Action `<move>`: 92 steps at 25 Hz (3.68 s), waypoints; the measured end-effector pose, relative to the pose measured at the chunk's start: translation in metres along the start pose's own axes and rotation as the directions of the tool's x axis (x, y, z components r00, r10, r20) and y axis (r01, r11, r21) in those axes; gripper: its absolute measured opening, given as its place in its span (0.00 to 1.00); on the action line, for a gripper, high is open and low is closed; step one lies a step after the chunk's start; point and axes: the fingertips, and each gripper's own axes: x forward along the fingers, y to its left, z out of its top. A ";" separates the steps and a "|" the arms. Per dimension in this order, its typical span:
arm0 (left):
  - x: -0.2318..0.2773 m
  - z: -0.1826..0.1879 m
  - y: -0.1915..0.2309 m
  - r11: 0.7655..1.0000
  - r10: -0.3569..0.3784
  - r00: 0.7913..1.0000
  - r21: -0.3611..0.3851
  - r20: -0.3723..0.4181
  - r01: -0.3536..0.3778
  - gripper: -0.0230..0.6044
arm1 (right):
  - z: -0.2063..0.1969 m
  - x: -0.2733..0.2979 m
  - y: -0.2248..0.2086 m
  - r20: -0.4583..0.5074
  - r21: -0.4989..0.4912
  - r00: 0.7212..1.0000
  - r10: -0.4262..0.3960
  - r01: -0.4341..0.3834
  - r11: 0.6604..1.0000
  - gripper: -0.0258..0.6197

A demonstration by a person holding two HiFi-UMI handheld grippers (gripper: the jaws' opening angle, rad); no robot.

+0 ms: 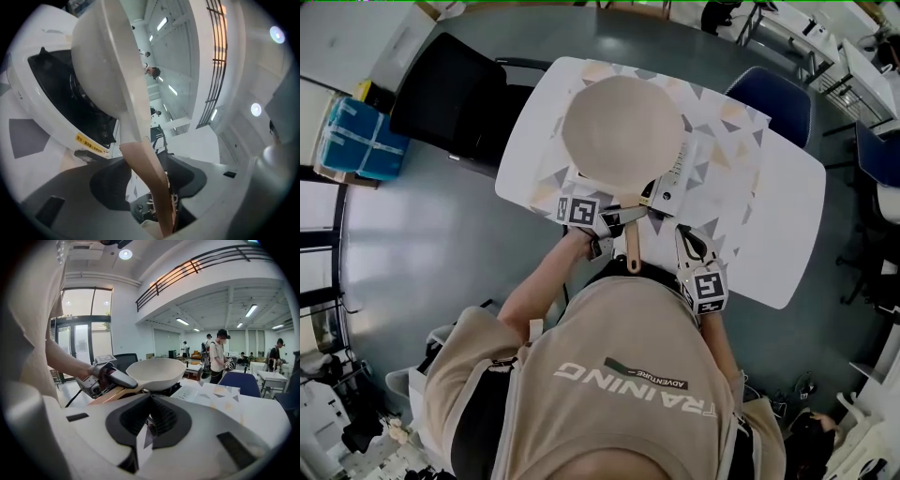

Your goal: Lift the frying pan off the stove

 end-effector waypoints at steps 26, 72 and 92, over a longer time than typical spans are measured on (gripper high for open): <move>0.015 0.016 -0.029 0.982 -0.169 0.984 -0.076 0.065 0.173 0.34 | -0.017 -0.008 -0.029 -0.009 0.019 1.000 0.010 -0.009 1.000 0.05; -0.037 0.000 -0.119 0.969 -0.224 0.973 0.100 -0.047 0.228 0.34 | 0.044 -0.023 -0.008 0.150 -0.011 0.984 0.096 -0.096 0.995 0.05; -0.025 -0.006 -0.118 0.972 -0.224 0.974 0.065 -0.029 0.225 0.34 | 0.050 -0.029 -0.021 0.168 -0.016 0.981 0.097 -0.096 0.995 0.04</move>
